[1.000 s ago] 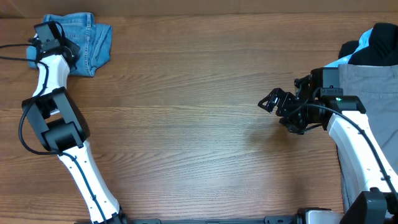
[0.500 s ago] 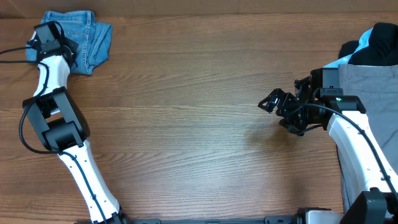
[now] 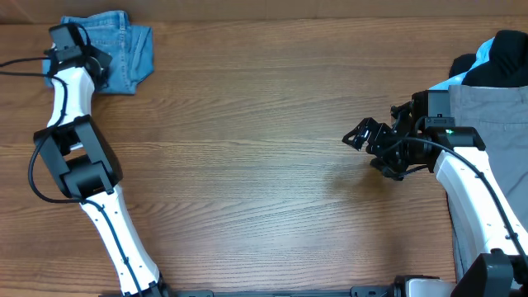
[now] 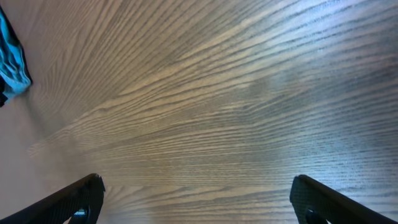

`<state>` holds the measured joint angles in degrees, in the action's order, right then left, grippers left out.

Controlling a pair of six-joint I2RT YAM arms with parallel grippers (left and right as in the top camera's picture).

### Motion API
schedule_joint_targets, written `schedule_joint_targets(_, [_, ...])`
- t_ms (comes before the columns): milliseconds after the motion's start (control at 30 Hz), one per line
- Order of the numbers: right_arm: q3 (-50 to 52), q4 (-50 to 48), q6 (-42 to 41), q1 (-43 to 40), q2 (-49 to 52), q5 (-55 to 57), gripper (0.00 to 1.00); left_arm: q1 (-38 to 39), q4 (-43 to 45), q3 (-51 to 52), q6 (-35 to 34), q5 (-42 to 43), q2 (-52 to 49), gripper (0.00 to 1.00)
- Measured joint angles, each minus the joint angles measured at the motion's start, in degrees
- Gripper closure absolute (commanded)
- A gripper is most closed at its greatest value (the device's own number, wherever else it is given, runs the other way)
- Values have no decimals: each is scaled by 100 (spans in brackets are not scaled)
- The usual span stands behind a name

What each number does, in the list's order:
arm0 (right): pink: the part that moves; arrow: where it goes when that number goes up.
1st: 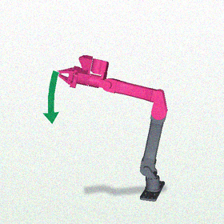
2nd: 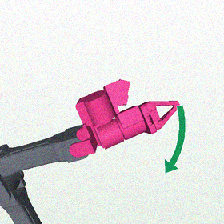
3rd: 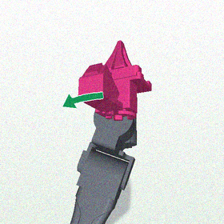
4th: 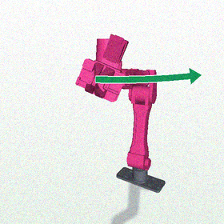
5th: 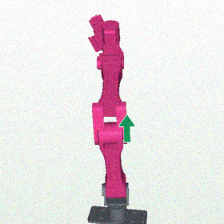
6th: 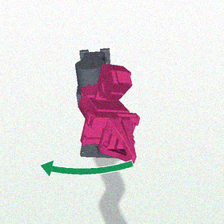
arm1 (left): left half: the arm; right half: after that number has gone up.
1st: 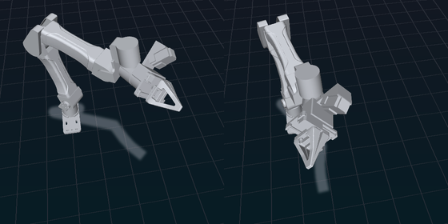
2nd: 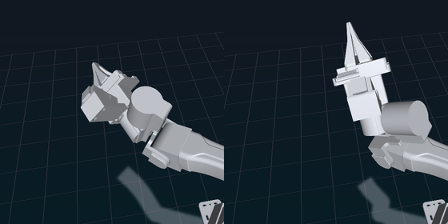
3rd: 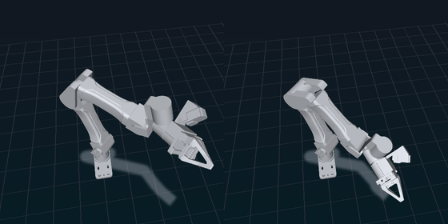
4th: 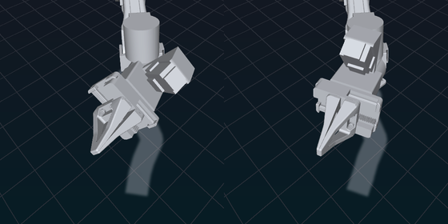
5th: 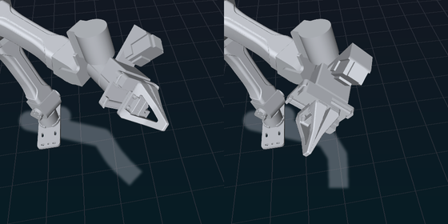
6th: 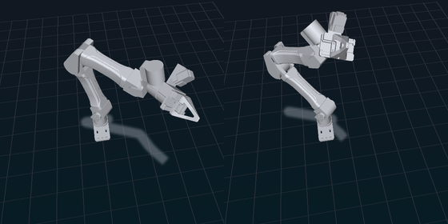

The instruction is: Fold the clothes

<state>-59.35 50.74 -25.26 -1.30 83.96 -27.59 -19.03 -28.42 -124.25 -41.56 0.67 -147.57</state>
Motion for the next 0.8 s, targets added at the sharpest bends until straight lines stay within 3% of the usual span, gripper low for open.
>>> schedule_joint_targets(467, [0, 155, 177, 0, 0, 2, 0, 181, -350, -63, 496, -256, 46, 86])
schedule_joint_targets(600, [0, 197, 201, 0, 0, 2, 0, 179, -402, -68, 586, -306, 59, 78])
schedule_joint_targets(700, [0, 199, 212, 0, 0, 0, 0, 179, -457, -68, 723, -306, 85, 63])
schedule_joint_targets(800, [0, 195, 216, 0, 0, 0, 0, 181, -546, -68, 813, -330, 144, 60])
